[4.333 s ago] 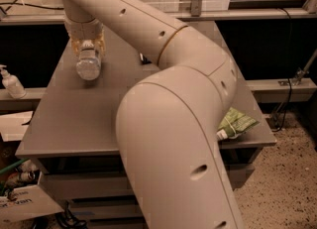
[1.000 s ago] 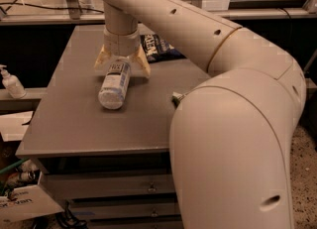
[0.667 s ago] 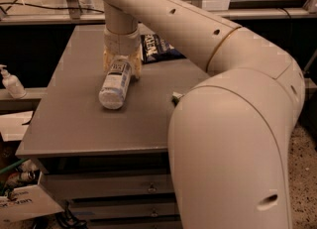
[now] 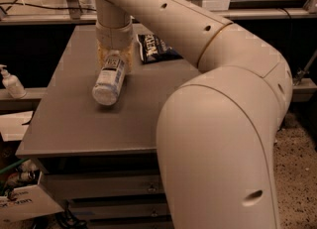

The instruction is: Place blue plastic bottle upright

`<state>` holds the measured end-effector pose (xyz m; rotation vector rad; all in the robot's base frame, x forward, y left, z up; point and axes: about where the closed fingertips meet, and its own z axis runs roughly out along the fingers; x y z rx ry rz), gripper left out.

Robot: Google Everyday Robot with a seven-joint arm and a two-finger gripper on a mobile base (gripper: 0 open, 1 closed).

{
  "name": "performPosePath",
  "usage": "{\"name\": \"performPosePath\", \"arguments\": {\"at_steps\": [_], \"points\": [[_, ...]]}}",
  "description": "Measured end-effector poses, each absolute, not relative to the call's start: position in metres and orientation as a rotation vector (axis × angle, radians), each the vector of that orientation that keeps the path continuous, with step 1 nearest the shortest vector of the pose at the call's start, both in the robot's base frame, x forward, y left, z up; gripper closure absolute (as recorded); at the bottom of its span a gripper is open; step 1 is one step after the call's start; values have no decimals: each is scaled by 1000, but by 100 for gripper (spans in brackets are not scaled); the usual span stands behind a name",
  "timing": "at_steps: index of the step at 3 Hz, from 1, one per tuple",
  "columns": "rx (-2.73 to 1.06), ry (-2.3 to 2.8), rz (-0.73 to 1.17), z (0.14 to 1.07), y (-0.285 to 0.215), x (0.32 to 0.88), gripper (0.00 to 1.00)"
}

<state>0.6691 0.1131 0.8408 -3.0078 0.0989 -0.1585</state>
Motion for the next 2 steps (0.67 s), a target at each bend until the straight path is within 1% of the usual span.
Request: {"name": "performPosePath", "arguments": {"at_steps": [1, 2], "points": [[-2953, -5, -205, 871, 143, 668, 100], [-2882, -100, -259, 901, 174, 663, 100]]}}
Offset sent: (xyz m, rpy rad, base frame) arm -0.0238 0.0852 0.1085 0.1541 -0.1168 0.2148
